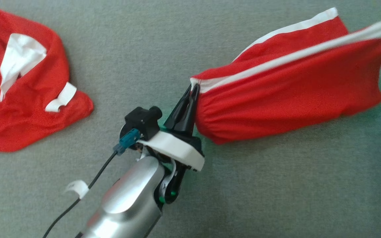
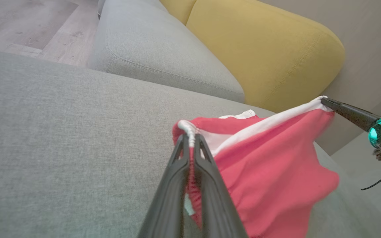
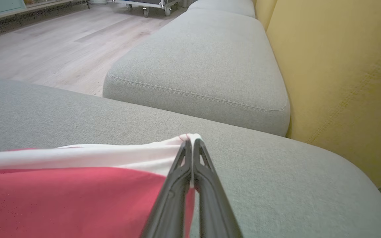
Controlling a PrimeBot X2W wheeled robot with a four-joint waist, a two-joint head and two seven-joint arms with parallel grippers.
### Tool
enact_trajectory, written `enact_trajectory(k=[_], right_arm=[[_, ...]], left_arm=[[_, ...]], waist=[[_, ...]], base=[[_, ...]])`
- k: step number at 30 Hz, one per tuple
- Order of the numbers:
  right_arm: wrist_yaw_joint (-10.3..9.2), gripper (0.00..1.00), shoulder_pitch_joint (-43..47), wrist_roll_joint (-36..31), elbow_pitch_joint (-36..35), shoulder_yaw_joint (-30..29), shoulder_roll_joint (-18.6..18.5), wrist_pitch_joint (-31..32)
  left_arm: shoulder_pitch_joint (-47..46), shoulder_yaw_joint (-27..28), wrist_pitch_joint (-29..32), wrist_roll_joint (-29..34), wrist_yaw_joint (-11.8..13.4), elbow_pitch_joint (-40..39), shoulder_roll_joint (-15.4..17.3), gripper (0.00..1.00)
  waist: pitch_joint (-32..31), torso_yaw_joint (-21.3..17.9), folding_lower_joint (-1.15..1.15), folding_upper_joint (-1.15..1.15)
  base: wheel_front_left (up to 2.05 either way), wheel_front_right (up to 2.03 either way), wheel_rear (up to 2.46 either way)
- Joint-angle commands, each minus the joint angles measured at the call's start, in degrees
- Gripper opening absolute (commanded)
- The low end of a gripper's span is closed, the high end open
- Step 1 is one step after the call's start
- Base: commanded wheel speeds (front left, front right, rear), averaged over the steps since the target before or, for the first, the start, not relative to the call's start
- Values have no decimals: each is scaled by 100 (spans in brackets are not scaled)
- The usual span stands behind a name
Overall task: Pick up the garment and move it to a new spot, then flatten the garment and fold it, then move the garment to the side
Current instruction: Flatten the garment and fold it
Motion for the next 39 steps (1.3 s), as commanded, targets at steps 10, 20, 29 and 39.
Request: enact_trajectory(k=[10, 20, 29, 39], right_arm=[[-4, 0, -1428, 427, 1373, 1291, -174, -517], [-4, 100, -1147, 1520, 2090, 1485, 9, -1405], [-4, 100, -662, 2204, 2769, 1444, 127, -1577], [-4, 0, -311, 2681, 3523, 1715, 76, -1168]], left_arm=[[-818, -461, -517, -662, 288, 26, -3, 0], [-782, -216, -623, 94, 722, -143, -3, 100], [559, 547, -625, 2063, 1302, -1463, -4, 100], [1532, 521, -625, 3340, 1759, -1889, 10, 100]], waist=[[333, 355, -2, 0], [125, 387, -2, 0], [-113, 671, -2, 0], [-359, 1239, -2, 0]], base=[[0, 0, 0], [0, 0, 0], [0, 0, 0], [0, 0, 0]])
